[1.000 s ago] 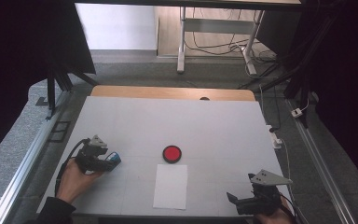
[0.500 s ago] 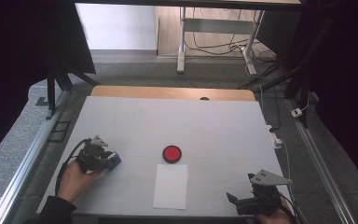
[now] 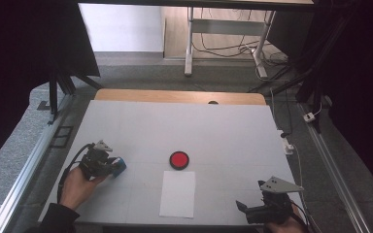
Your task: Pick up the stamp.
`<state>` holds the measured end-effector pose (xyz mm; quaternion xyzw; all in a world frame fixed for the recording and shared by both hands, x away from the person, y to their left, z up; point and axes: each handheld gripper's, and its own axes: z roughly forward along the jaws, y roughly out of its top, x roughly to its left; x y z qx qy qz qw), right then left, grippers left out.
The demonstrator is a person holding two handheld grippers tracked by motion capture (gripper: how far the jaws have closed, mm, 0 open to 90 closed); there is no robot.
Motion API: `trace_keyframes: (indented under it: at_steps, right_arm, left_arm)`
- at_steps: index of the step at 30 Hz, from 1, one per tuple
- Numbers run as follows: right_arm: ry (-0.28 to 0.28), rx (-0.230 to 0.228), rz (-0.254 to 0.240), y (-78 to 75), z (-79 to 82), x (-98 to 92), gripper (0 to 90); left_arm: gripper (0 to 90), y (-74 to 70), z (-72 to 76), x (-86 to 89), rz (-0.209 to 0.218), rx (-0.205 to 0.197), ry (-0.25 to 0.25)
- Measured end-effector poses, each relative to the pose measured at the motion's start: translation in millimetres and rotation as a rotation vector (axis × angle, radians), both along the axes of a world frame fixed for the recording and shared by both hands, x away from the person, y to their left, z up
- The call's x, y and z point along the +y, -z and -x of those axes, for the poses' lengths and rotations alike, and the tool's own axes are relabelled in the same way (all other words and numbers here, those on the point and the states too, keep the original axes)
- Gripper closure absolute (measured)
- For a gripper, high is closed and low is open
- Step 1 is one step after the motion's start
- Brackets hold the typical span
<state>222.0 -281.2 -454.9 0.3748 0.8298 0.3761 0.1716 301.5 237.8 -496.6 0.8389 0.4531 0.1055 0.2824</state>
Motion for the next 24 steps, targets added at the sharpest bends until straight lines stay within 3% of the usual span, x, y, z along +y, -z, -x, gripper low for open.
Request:
trace_keyframes:
  at_steps: [10,24]
  right_arm:
    - [0.001,0.0,-0.002,-0.1,-0.1,0.1,0.0]
    - [0.001,0.0,-0.003,-0.2,-0.1,-0.2,0.0]
  left_arm:
    - [70.1,-13.7,8.2,0.0,0.009,-0.061,0.005]
    - [70.1,-39.0,19.7,-4.9,0.116,-0.132,0.075]
